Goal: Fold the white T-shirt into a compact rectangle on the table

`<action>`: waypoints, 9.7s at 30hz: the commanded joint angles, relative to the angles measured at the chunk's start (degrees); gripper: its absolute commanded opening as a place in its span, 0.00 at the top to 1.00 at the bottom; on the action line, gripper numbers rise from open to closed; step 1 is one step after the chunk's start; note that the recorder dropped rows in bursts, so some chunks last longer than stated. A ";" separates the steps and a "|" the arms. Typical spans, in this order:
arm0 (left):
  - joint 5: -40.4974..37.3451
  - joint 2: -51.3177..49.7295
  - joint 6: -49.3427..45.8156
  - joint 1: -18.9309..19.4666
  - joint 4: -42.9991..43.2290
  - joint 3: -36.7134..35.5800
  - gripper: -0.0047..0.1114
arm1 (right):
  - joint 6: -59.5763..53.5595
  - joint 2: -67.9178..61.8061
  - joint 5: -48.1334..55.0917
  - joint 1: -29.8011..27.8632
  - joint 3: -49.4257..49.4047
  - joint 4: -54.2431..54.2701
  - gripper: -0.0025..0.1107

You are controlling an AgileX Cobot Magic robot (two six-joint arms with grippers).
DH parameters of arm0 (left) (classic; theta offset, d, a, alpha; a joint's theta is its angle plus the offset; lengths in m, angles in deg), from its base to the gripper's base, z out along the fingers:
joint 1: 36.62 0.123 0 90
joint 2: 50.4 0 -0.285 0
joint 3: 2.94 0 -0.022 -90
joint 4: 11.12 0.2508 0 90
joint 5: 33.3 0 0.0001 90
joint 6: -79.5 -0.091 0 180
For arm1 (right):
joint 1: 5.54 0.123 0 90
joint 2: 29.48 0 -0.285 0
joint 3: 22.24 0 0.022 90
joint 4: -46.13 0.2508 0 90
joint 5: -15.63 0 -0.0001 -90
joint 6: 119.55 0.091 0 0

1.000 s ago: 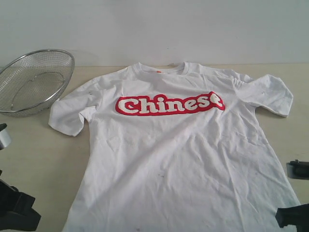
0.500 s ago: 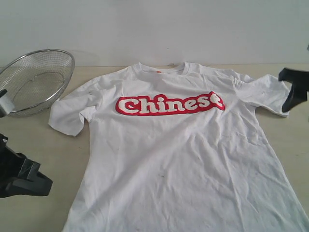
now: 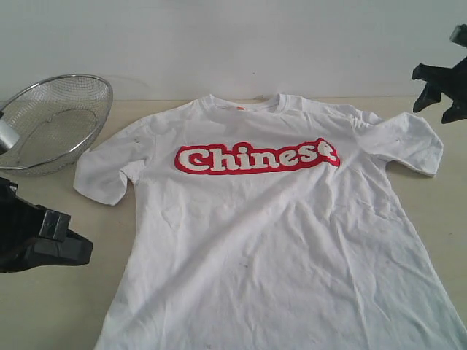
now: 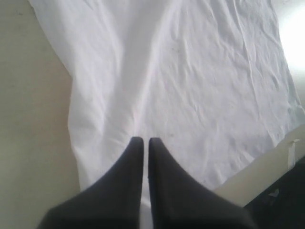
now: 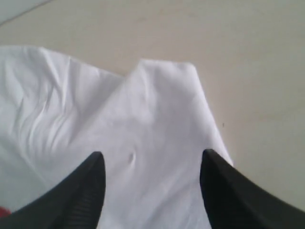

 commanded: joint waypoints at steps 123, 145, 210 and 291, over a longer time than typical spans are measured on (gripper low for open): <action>-6.47 -0.14 -5.17 0.01 -1.33 0.28 0.92 | 0.74 -10.60 -5.27 16.12 13.39 -4.27 0.54; -6.74 -0.14 -5.17 0.01 -2.55 0.28 0.92 | 0.98 -16.18 -12.38 16.12 13.39 -6.88 0.54; -8.30 -0.14 -7.02 0.01 -4.33 0.16 0.92 | 1.84 -6.15 4.81 19.94 12.74 -2.48 0.98; -8.70 -0.14 -7.54 0.01 -5.78 0.16 0.92 | 4.40 -12.41 15.19 15.81 12.83 -19.34 0.98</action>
